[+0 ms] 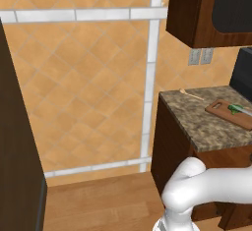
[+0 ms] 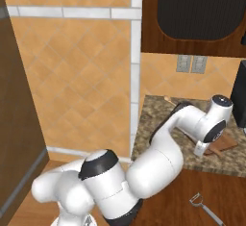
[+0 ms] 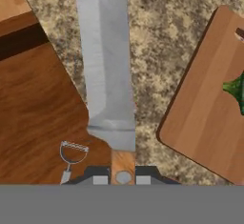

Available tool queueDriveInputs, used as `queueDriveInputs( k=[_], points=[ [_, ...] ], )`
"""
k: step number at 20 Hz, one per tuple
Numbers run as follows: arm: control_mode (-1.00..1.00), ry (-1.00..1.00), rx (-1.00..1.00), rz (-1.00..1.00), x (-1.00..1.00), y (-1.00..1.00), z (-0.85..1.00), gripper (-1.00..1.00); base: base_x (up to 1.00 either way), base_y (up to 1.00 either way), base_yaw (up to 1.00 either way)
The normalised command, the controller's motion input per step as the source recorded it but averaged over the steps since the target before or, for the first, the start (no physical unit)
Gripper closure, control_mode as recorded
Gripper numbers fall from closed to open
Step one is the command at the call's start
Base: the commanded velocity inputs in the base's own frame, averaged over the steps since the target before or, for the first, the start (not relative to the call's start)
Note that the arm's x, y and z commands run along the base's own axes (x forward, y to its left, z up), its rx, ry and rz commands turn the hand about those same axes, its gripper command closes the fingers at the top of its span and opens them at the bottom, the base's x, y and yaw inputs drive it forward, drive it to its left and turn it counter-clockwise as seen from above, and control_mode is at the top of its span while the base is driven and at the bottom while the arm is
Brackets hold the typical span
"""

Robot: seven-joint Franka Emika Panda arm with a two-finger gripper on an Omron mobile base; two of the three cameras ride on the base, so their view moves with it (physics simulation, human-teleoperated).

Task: Place the appropriate cutting tool for cutting the broccoli skin on the cutting board.

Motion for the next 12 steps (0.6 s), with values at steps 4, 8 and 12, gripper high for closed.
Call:
queueDriveInputs(
  k=[4, 8, 12],
  points=[
    [-1.00, -0.07, 0.00, 0.00, 0.74, -0.02, -0.44, 1.00, 0.00, 0.00, 0.00],
    [-1.00, 0.00, -0.01, 0.00, 0.78, -0.05, -0.53, 1.00, 0.00, 0.00, 0.00],
    [-1.00, 0.00, 0.00, 0.00, 0.55, -0.41, -0.33, 1.00, 0.00, 0.00, 0.00]
  ],
)
